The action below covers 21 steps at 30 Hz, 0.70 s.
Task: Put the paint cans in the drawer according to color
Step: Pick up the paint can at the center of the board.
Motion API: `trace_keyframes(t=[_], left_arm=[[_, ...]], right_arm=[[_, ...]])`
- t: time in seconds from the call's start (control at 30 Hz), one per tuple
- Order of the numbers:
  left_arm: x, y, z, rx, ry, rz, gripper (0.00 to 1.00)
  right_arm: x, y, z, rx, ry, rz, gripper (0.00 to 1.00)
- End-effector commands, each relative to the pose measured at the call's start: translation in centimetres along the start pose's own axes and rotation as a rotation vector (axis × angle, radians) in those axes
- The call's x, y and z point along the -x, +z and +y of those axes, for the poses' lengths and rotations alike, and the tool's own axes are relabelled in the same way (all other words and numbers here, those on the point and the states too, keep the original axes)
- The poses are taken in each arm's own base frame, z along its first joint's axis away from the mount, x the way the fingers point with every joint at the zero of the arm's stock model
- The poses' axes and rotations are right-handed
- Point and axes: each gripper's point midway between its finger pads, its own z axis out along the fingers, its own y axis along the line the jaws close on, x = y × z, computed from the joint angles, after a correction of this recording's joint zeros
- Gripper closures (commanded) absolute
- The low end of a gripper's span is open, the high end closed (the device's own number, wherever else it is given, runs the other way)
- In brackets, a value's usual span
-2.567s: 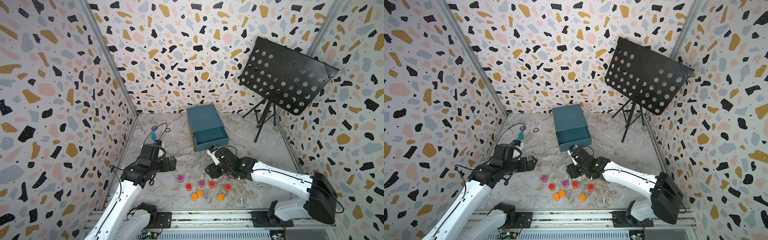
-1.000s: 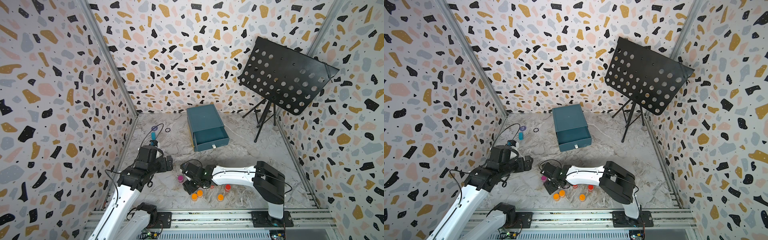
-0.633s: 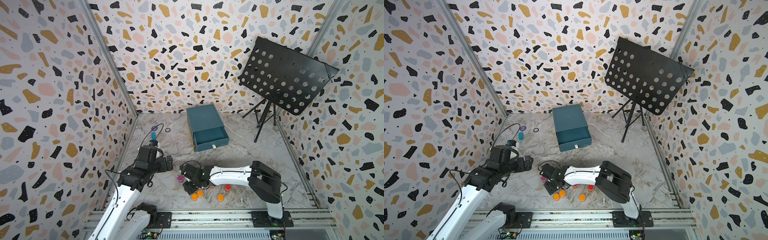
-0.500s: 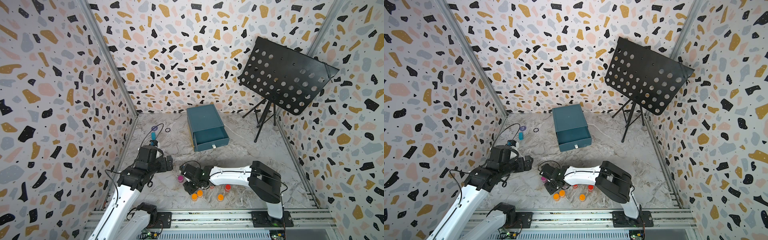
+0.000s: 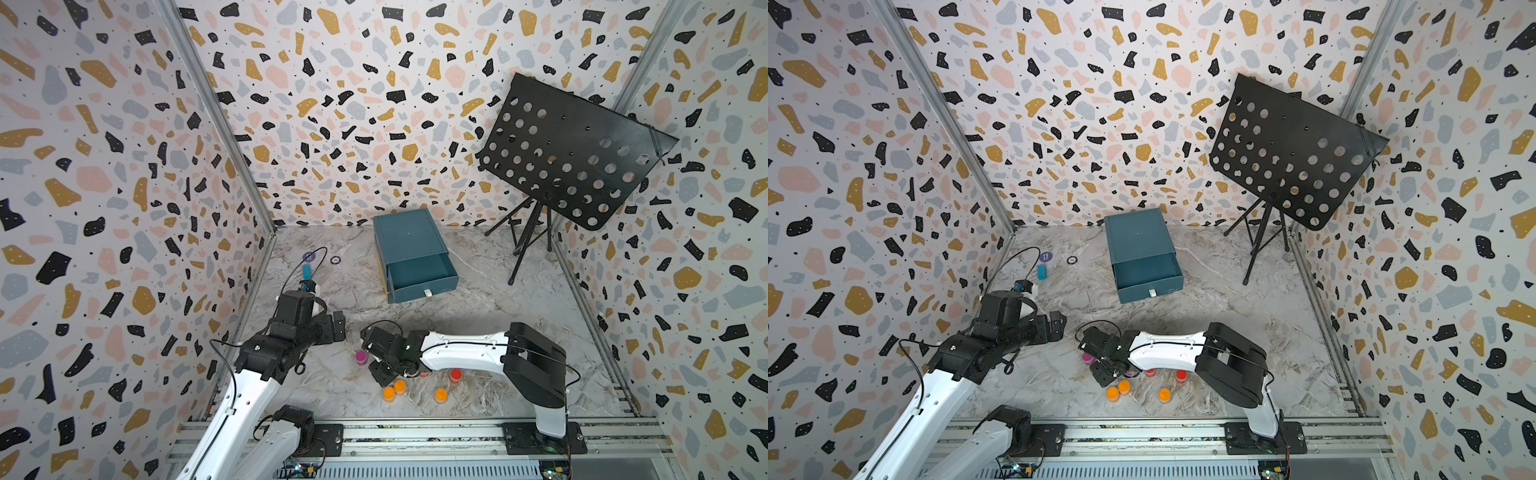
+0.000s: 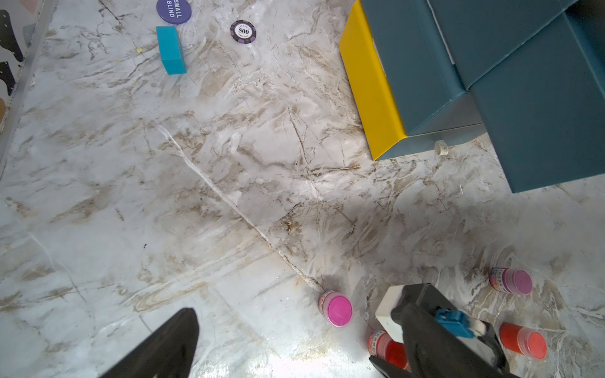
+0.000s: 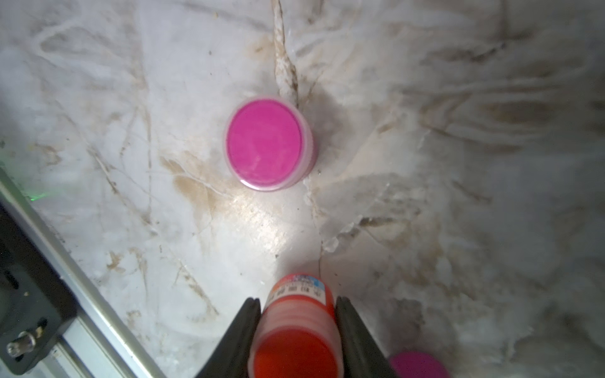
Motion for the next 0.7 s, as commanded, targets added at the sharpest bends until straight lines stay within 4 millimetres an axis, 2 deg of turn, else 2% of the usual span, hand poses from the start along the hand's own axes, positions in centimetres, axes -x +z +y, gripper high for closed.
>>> trace_keyframes(t=[0.0, 0.13, 0.27, 0.47, 0.63, 0.67], left_arm=[[0.4, -0.1, 0.0, -0.005, -0.014, -0.023, 0.0], [0.4, -0.1, 0.0, -0.003, -0.013, -0.024, 0.0], [0.4, -0.1, -0.1, -0.008, -0.013, -0.024, 0.0], [0.4, -0.3, -0.1, -0.01, -0.017, -0.029, 0.0], [0.5, -0.4, -0.2, -0.017, -0.016, -0.033, 0.0], [0.4, -0.4, -0.2, -0.017, -0.015, -0.032, 0.0]], right_arm=[[3.8, -6.4, 0.7, -0.011, -0.047, -0.163, 0.74], [5.3, -9.2, 0.6, -0.034, -0.096, -0.222, 0.74], [7.3, -13.6, -0.4, -0.111, -0.145, -0.302, 0.72], [9.8, -18.9, -1.8, -0.095, -0.121, -0.422, 0.7], [11.4, -21.9, -3.8, -0.054, -0.101, -0.478, 0.7], [11.5, -22.2, -3.6, -0.039, -0.099, -0.482, 0.7]])
